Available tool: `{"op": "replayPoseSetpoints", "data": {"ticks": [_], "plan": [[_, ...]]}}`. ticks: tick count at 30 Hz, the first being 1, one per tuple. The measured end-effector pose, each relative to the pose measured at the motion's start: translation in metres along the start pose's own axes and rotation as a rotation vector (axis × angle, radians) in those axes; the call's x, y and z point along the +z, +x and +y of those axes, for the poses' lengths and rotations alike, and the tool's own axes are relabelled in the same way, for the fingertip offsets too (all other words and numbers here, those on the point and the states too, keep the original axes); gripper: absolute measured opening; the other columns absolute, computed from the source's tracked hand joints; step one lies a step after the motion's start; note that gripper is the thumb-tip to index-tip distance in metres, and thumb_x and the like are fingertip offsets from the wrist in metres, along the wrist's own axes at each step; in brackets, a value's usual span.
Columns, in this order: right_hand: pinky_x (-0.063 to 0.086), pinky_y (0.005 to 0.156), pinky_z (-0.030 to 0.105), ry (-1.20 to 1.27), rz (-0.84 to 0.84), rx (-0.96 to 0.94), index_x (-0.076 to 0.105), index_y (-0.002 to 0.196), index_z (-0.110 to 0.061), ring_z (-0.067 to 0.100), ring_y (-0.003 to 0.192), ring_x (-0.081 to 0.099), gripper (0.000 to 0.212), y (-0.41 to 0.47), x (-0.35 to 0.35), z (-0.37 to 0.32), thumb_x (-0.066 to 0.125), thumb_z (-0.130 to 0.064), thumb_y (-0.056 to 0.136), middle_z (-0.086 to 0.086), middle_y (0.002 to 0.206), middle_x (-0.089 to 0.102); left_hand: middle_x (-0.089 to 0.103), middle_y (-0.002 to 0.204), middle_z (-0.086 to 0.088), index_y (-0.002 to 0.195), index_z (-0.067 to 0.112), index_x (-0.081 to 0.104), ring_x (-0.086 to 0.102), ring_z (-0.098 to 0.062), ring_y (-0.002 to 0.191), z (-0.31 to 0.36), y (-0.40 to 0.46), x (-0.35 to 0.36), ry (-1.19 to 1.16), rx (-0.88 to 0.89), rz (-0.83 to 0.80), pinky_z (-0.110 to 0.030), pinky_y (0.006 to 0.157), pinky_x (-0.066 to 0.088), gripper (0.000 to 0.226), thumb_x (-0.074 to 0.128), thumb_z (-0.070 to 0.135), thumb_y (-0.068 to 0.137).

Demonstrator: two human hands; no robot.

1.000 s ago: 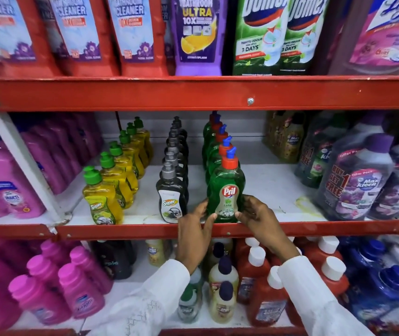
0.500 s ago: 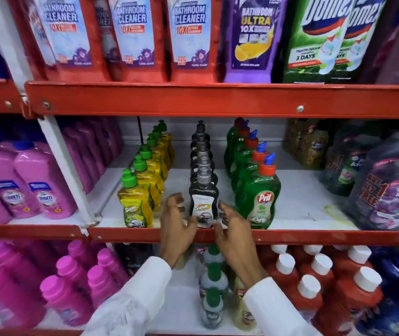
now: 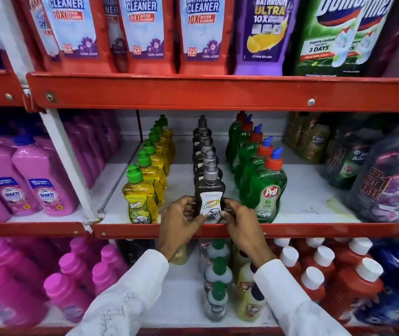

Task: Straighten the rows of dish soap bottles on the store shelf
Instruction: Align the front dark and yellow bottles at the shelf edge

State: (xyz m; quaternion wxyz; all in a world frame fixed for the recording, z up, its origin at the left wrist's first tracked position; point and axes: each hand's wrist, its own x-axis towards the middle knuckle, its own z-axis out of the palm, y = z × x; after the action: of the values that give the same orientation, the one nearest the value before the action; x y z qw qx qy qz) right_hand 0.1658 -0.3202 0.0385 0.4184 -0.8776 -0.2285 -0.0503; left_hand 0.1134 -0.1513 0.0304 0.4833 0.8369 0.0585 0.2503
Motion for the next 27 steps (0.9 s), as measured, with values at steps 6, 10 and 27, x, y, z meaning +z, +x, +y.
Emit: {"op": "replayPoseSetpoints", "data": {"ticks": [6,10,27], "plan": [[0.045,0.099,0.021,-0.001,0.049,0.020,0.061,0.130,-0.013,0.020,0.114,0.066,0.038,-0.002,0.002,-0.001,0.059,-0.005,0.093,0.006,0.123,0.072,0.077,0.100,-0.003,0.114,0.009,0.066,0.071,0.002,0.082,-0.002,0.001,-0.002,-0.022,0.005,-0.040,-0.013,0.071,0.056,0.044,0.083,0.009,0.074],[0.047,0.100,0.023,0.045,0.059,0.038,0.062,0.129,-0.012,0.019,0.114,0.067,0.038,-0.004,0.001,-0.003,0.062,-0.005,0.092,0.006,0.123,0.072,0.077,0.104,-0.006,0.115,0.008,0.066,0.072,-0.003,0.085,0.001,0.000,-0.003,-0.030,0.010,-0.046,-0.016,0.074,0.057,0.044,0.083,0.010,0.075],[0.057,0.093,0.032,0.087,-0.073,-0.089,0.060,0.129,-0.019,0.014,0.099,0.072,0.048,-0.007,0.094,-0.093,0.068,-0.021,0.082,-0.002,0.123,0.072,0.065,0.121,-0.002,0.121,0.016,0.051,0.066,-0.010,0.102,-0.055,-0.023,-0.136,0.097,0.015,0.191,-0.031,0.088,0.056,0.060,0.067,0.037,0.067]]}}
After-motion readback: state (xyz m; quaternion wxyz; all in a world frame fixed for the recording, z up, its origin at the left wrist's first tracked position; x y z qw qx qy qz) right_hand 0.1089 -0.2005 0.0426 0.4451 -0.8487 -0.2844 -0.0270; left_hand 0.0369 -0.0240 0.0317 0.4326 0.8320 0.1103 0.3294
